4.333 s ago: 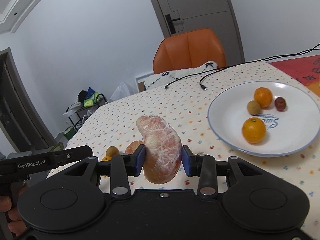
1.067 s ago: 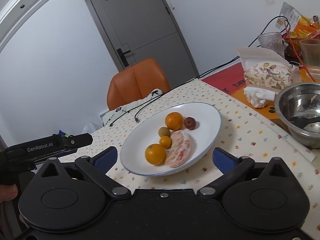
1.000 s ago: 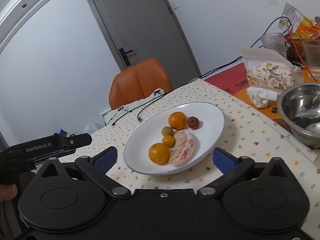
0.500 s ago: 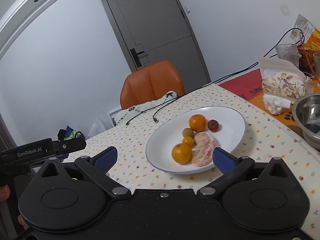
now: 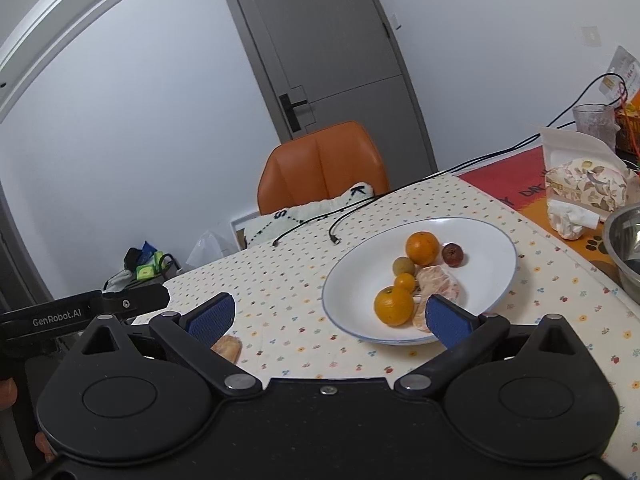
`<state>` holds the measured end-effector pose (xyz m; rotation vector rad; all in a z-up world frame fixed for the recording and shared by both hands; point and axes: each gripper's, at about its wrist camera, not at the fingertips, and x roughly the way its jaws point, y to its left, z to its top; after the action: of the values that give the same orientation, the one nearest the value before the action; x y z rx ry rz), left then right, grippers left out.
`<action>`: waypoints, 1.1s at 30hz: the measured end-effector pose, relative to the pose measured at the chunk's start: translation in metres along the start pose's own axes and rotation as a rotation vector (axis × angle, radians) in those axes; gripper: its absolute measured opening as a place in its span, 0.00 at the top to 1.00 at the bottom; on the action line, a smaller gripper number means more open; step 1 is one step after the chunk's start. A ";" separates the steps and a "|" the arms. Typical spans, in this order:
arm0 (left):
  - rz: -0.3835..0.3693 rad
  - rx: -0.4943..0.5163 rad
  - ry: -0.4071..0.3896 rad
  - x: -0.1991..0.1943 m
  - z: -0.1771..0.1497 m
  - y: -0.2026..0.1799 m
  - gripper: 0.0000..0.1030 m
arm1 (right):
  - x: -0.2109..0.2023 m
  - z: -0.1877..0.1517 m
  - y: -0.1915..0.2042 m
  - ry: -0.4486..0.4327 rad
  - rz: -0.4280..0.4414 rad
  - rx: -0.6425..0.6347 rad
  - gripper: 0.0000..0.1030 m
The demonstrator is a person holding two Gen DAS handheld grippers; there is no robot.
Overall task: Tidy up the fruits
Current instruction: 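Move both open grippers back toward the remaining fruits on the cloth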
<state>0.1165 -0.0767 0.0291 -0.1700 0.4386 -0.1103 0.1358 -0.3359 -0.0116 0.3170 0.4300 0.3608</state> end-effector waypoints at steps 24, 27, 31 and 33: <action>0.037 -0.074 -0.007 -0.034 -0.012 0.040 0.10 | 0.000 -0.005 0.038 0.051 0.079 -0.061 0.00; 0.047 -0.078 -0.008 -0.036 -0.012 0.044 0.10 | 0.001 -0.006 0.040 0.060 0.098 -0.058 0.00; 0.061 -0.086 0.004 -0.036 -0.014 0.052 0.10 | 0.005 -0.009 0.044 0.080 0.121 -0.060 0.00; 0.058 -0.097 0.017 -0.036 -0.016 0.057 0.10 | 0.007 -0.011 0.047 0.080 0.119 -0.066 0.00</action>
<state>0.0813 -0.0181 0.0189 -0.2511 0.4661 -0.0340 0.1245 -0.2890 -0.0064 0.2649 0.4780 0.5041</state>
